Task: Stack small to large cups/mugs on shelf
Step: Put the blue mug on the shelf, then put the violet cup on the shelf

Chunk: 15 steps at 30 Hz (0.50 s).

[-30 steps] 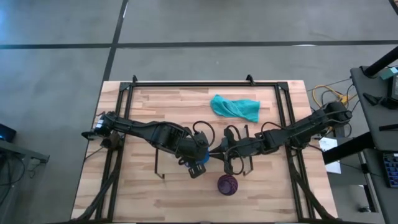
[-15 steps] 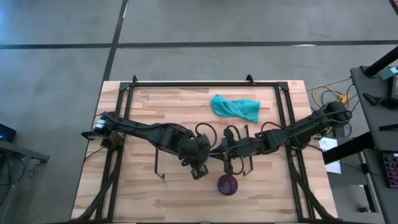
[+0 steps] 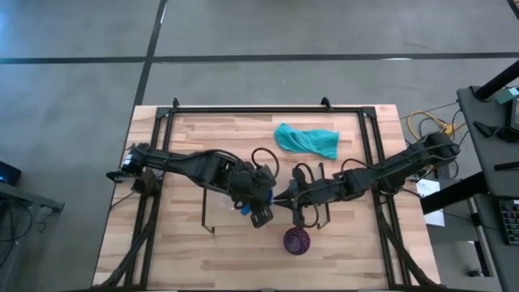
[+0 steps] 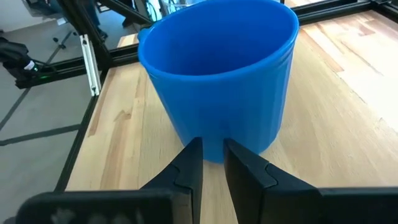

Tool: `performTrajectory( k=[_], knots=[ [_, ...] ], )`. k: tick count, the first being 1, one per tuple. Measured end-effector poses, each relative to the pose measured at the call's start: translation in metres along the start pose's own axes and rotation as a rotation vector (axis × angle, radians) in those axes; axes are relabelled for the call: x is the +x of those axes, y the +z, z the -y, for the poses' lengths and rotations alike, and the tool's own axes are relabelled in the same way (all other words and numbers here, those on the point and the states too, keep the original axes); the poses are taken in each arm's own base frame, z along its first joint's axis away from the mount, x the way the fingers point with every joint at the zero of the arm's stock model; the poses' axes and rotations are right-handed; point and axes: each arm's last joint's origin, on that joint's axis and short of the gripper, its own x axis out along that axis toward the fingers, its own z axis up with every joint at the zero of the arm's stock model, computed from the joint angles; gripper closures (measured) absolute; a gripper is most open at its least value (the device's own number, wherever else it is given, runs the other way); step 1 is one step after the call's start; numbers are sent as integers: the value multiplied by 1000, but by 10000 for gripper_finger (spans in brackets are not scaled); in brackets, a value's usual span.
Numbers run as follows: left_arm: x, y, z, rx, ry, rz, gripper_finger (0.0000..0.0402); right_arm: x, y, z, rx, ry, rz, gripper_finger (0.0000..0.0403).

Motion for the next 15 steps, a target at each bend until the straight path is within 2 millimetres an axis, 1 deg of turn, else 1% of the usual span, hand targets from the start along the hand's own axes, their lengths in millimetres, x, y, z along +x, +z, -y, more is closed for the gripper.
performTrajectory(
  k=[4, 7, 11, 15],
  knots=[
    [-13, 4, 2, 12, -28, 34, 326, -12, 3, 1, 34, 43, -36, 344],
    [-23, 5, 2, 19, -43, 54, 327, -27, 9, -1, 49, 132, -50, 344],
    [-29, 5, 0, 43, -46, 65, 327, -50, 20, -8, 54, 269, -26, 344],
    [-30, 5, 0, 68, -45, 66, 327, -71, 23, -13, 59, 329, -25, 344]
  ],
)
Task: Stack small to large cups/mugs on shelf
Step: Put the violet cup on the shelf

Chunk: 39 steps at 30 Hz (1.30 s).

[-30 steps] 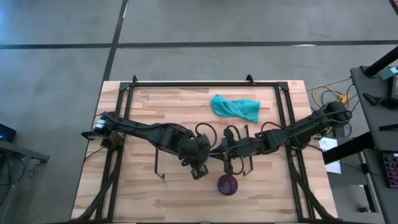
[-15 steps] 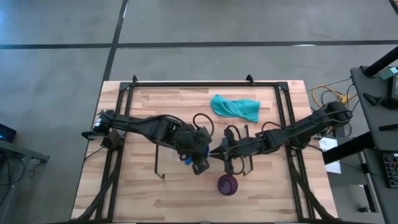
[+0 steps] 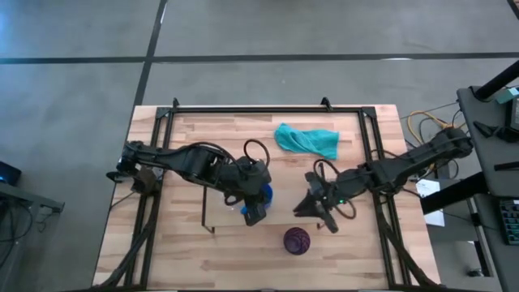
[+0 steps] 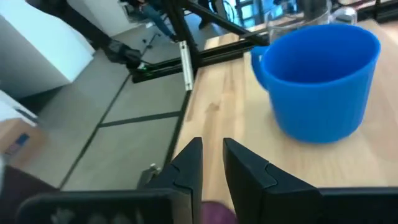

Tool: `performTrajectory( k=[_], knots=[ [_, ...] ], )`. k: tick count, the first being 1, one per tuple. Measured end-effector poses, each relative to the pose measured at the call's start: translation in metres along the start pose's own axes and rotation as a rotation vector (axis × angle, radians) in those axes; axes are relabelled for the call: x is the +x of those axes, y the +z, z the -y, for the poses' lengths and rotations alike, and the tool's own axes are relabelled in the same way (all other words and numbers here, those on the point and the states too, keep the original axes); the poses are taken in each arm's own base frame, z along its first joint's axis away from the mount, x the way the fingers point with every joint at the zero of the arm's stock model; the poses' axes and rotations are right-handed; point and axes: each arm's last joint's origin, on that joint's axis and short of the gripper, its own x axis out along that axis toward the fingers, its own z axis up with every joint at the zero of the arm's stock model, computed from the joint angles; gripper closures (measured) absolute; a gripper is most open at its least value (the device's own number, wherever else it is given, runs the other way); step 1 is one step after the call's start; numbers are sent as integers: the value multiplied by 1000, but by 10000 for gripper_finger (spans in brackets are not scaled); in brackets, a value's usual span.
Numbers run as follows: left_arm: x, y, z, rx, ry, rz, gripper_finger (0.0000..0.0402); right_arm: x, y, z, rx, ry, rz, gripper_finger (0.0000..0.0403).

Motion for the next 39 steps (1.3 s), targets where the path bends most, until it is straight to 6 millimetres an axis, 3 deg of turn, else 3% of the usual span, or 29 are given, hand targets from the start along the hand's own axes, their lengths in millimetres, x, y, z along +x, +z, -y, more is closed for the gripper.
performTrajectory(
  k=[5, 9, 18, 26, 33, 39],
  knots=[
    [0, 0, 0, 19, 0, -1, 327, -17, -3, -10, 101, 100, -71, 344],
    [-1, 0, 0, 19, -7, -3, 327, -20, -8, -21, 207, 204, -148, 329],
    [-9, 0, -1, 21, -22, 6, 327, 2, -29, -36, 364, 250, -305, 260],
    [-8, -1, -1, 75, -28, -5, 327, 16, -33, -55, 178, 378, -233, 265],
    [-7, -2, -1, 134, -23, -16, 327, 29, -50, -58, 126, 351, -320, 266],
    [-5, -6, -4, 164, 1, -58, 327, 52, -45, -65, -137, 203, -475, 266]
  ],
)
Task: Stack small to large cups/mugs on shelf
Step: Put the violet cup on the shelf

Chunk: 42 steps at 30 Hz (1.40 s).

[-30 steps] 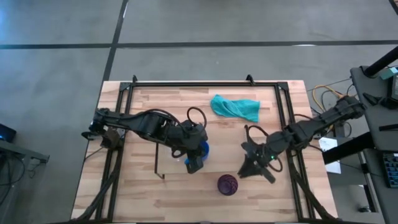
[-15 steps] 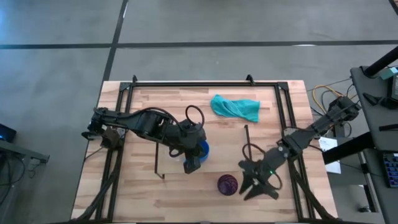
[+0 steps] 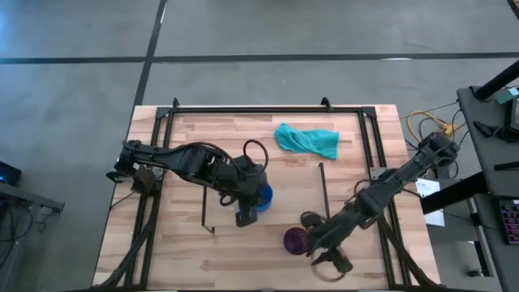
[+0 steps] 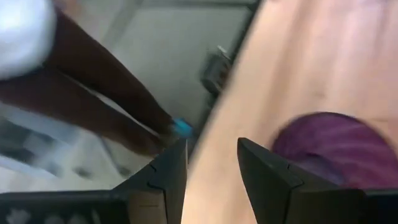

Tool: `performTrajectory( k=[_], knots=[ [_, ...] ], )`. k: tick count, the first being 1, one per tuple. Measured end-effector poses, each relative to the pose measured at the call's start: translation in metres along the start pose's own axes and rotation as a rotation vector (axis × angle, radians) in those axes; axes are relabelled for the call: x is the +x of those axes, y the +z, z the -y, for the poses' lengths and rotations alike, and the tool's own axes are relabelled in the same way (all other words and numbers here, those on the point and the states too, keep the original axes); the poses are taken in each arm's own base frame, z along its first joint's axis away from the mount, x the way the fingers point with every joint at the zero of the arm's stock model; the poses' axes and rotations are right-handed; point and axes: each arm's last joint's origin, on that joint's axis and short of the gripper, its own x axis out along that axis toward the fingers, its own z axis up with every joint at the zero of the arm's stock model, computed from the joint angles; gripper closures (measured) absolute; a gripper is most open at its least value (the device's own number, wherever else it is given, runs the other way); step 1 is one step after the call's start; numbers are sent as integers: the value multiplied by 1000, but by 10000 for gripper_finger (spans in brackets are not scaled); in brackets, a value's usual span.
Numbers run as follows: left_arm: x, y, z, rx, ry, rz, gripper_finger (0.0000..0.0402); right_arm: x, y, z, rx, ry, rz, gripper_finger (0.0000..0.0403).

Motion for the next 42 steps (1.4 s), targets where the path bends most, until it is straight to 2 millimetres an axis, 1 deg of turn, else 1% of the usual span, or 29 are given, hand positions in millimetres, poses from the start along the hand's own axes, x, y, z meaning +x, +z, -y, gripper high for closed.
performTrajectory(
  k=[3, 6, 10, 17, 28, 33, 38, 42],
  knots=[
    [1, -2, -1, 2, 10, -21, 327, 9, 16, -2, -97, -112, -114, 266],
    [1, -5, -2, 4, 23, -48, 327, 18, 31, -4, -132, -209, -217, 266],
    [1, -7, -3, 6, 32, -67, 327, 31, 37, -4, -123, -253, -331, 266],
    [1, -7, -3, 30, 31, -67, 327, 49, 32, 2, -100, -273, -391, 267],
    [1, -7, -2, 29, 11, -75, 327, 55, 26, 5, -52, -290, -410, 269],
    [1, -7, -2, 28, 8, -75, 327, 61, 23, 8, -50, -296, -428, 269],
    [0, -6, -2, 27, 5, -69, 327, 72, 18, 12, -70, -301, -465, 277],
    [-1, -5, -1, 26, 1, -62, 327, 73, 18, 12, -78, -306, -465, 288]
  ],
)
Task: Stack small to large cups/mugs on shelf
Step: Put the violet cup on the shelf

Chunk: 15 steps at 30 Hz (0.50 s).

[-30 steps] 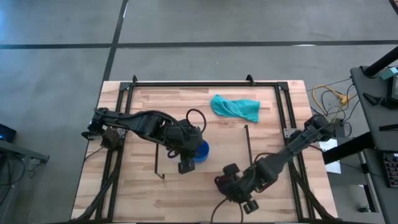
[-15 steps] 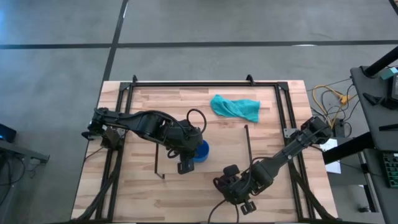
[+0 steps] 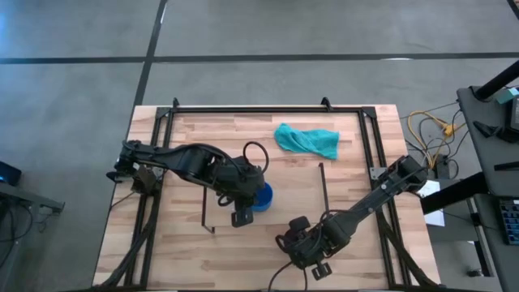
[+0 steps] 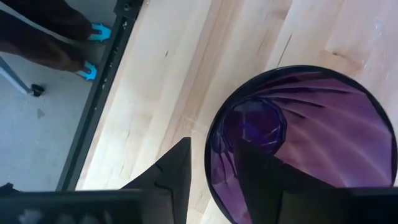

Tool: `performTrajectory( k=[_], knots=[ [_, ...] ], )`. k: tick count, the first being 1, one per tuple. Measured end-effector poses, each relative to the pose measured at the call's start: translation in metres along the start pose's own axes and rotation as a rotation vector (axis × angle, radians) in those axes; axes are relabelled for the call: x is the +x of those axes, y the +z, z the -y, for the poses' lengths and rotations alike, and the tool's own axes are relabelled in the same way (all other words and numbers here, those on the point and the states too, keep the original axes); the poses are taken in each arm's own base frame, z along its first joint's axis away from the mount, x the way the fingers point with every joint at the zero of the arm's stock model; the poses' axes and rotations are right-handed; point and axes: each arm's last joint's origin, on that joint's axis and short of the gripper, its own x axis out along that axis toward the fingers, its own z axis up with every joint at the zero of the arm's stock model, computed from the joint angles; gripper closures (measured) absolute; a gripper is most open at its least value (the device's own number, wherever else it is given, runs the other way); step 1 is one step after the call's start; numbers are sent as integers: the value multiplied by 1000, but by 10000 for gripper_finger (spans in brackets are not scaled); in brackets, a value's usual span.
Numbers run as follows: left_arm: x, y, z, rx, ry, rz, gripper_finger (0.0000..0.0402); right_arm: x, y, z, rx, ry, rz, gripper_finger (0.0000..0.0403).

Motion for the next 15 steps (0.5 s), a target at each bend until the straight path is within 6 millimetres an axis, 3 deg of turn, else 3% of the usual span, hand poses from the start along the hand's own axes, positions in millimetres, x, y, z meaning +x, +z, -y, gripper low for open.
performTrajectory(
  k=[6, 11, 15],
  knots=[
    [0, 0, 0, 0, 0, 1, 327, 3, 0, 0, -9, -5, -11, 318],
    [0, 0, 0, 0, 0, 1, 327, 7, -1, 0, -4, -8, -27, 371],
    [0, 0, 0, 0, 0, 1, 327, -1, 0, 0, 15, -9, -33, 389]
  ],
)
